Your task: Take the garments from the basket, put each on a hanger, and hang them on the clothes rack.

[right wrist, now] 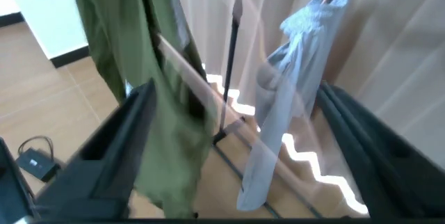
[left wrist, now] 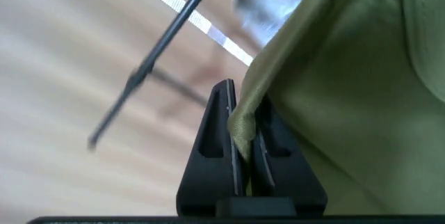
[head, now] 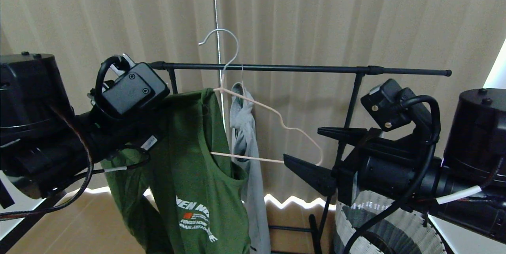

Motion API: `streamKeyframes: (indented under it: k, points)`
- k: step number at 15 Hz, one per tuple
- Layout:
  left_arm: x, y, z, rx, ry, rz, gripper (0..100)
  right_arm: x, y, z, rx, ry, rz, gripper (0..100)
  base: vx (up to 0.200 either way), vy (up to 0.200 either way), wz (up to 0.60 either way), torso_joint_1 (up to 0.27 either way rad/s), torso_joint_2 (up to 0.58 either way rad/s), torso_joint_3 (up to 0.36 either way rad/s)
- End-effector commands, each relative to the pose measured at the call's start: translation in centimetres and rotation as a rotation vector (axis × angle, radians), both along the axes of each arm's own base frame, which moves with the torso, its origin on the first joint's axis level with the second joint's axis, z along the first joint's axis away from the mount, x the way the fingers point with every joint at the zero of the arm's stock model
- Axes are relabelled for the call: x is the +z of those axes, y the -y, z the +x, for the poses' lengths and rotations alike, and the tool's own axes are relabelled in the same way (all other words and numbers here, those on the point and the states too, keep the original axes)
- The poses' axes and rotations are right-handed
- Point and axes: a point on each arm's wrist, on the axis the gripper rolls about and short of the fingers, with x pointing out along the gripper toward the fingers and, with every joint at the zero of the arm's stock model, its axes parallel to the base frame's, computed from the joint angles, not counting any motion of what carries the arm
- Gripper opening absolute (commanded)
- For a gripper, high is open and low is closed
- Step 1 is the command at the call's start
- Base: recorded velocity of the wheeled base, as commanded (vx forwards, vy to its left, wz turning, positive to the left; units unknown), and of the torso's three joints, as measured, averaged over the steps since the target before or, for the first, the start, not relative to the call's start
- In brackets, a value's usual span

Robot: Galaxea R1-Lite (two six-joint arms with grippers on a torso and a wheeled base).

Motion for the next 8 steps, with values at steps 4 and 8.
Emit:
streamKeyframes:
  k: [4, 8]
  points:
    - [0.2, -0.3, 0.2, 0.136, -0.002, -0.074, 0, -1.9, 0.8, -0.8, 0.002, -0.049, -0.045, 100, 0.000, 0.000, 0.00, 0.000, 0.00, 0.000]
    - [1.8, 0.2, 0.5, 0.141, 0.024, -0.209, 0, -3.0, 0.7, -1.2, 0.019, -0.083, -0.071, 100, 0.000, 0.000, 0.00, 0.000, 0.00, 0.000]
